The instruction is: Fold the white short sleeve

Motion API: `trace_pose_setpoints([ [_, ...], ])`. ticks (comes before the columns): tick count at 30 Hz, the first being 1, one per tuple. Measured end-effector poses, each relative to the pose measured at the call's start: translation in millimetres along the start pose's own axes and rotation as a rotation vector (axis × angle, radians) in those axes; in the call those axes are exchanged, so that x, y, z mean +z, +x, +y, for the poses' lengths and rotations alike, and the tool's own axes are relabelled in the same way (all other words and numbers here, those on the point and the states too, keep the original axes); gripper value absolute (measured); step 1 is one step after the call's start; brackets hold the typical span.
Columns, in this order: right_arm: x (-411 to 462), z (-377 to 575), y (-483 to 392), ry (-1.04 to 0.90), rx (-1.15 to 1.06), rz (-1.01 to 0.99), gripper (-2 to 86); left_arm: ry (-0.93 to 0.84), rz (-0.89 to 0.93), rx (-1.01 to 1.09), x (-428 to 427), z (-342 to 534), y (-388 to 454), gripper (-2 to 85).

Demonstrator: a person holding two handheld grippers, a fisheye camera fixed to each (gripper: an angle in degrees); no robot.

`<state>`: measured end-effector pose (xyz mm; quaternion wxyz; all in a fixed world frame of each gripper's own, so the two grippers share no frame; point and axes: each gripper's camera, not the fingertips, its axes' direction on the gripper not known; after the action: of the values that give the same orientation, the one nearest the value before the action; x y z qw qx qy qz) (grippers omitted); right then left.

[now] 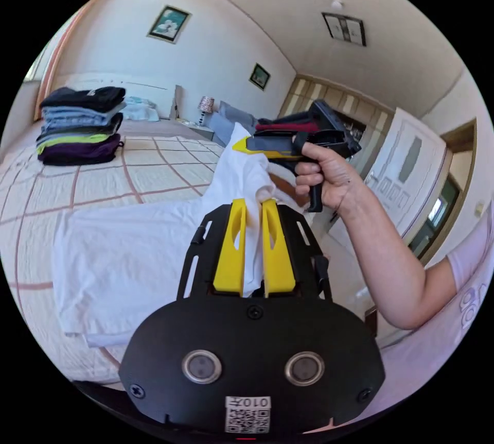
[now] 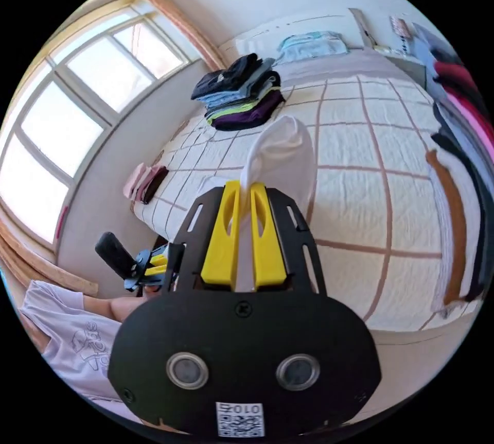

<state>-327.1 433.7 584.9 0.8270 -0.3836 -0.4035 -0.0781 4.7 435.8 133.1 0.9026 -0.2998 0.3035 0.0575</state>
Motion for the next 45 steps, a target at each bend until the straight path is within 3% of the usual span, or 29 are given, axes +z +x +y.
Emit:
trace_pose_setpoints([
  [4, 95.2, -63.1, -120.2, -0.178, -0.214, 0.113, 4.7, 0.104, 0.008, -0.248, -64.2, 41.0, -89.1, 4.6],
  [10, 251.1, -81.0, -166.1, -0.434, -0.205, 0.094, 5.0, 0.058, -0.08, -0.512, -101.7, 116.7, -187.4, 4.6],
  [18, 237.0, -93.3, -207.6, -0.398, -0.183, 0.205, 5.2, 0.115, 0.012, -0.497, -116.8, 126.5, -228.6, 5.1],
  [23, 280.2, -94.8, -235.2, -0.458, -0.235, 0.255, 6.8, 0.11, -0.017, -0.584, -129.3, 148.6, -258.5, 6.2],
  [25, 280.7, -86.6, -232.4, -0.411, -0.242, 0.101, 8.8, 0.128, 0.021, -0.628, -131.8, 161.8, -268.9, 6.8],
  [31, 200.3, -50.4, -186.9, -0.194, -0.206, -0.075, 8.1, 0.127, 0.053, -0.552, -134.7, 165.3, -274.4, 11.5],
  [36, 131.4, 13.6, -143.1, -0.028, -0.156, -0.099, 5.9, 0.094, -0.065, -0.55, -140.4, 154.1, -273.0, 10.8],
  [45, 92.6, 123.9, -82.9, 0.144, -0.127, 0.096, 8.0, 0.024, -0.097, -0.635, -157.2, 176.2, -282.0, 6.7],
])
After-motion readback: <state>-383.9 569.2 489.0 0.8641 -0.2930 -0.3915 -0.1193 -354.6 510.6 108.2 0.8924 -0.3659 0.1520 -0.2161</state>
